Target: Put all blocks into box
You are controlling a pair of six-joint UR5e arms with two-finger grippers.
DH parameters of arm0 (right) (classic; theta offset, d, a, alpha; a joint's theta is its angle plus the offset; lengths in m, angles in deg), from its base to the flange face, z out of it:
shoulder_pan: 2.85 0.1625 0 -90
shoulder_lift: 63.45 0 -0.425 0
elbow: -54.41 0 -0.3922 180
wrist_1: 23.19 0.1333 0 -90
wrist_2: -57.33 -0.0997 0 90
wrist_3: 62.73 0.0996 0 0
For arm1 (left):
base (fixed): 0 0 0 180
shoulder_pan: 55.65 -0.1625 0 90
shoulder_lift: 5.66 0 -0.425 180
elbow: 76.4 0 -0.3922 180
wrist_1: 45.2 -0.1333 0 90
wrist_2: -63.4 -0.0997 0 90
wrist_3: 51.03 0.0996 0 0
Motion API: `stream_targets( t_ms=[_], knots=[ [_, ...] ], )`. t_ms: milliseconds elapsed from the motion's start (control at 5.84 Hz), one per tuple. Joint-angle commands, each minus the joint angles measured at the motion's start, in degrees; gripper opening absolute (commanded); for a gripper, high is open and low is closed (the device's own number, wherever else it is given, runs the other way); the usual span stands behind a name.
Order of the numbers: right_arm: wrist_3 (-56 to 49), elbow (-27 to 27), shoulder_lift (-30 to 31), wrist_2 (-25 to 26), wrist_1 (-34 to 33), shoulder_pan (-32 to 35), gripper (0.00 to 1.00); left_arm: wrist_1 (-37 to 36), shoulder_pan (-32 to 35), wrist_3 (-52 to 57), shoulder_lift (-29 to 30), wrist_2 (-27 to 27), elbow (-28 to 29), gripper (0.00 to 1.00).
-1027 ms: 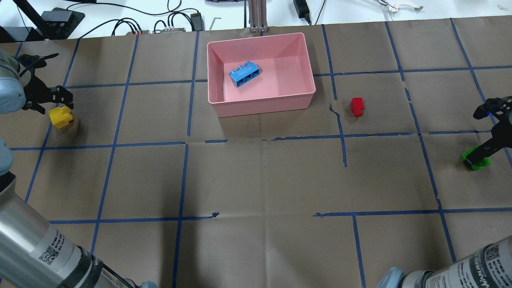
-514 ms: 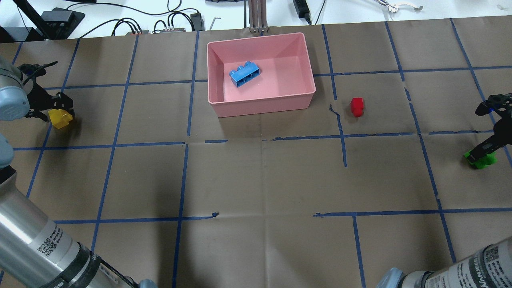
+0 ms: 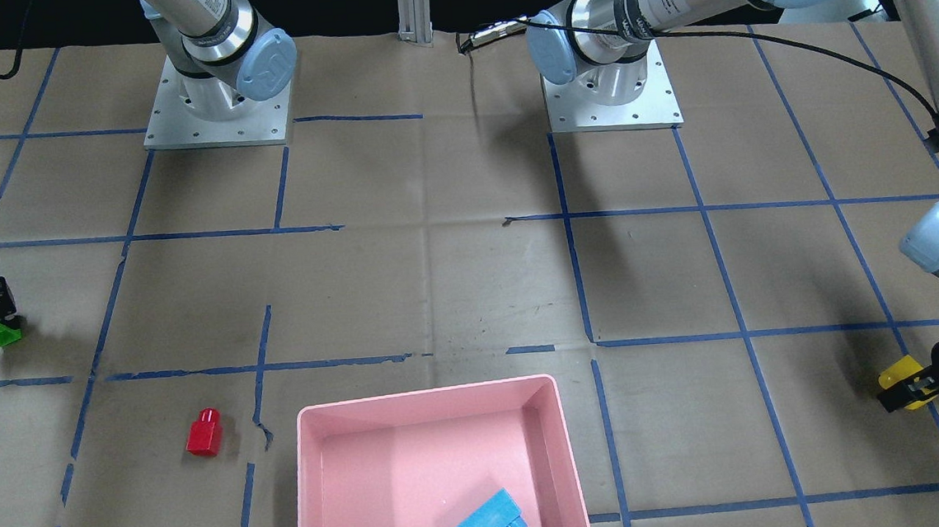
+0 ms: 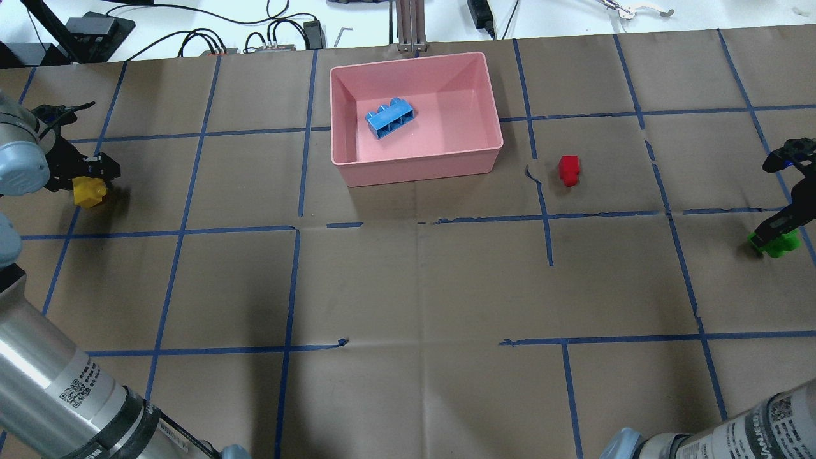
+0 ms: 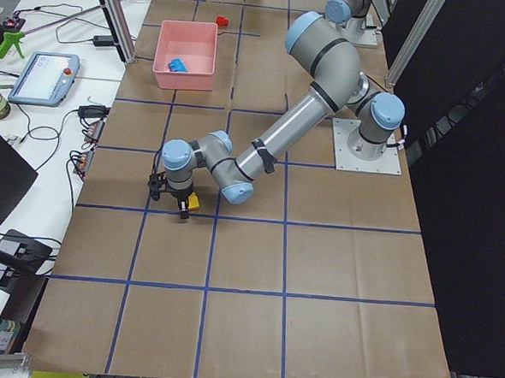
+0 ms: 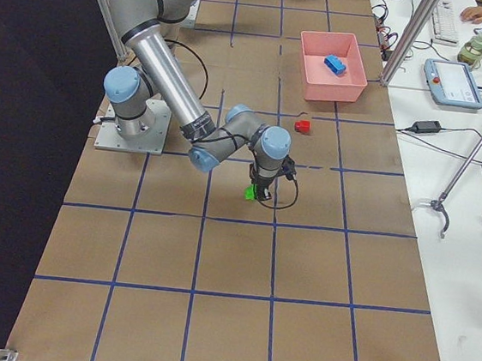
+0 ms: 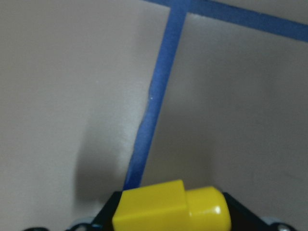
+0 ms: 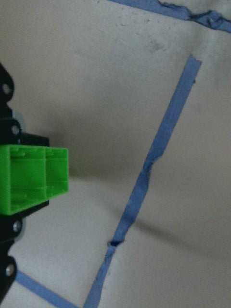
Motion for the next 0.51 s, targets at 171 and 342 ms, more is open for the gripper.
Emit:
stream_targets(
  t_ms=[171, 342],
  knots=[
    [6.7, 16.9, 3.1, 0.0, 15.4, 5.9, 0.12, 0.7, 0.1, 1.1, -2.8, 0.3, -0.8, 0.00],
    [11.3, 22.8, 3.2, -1.2, 22.5, 8.4, 0.12, 1.5, 0.9, 1.0, -3.9, 0.5, -0.5, 0.00]
  ],
)
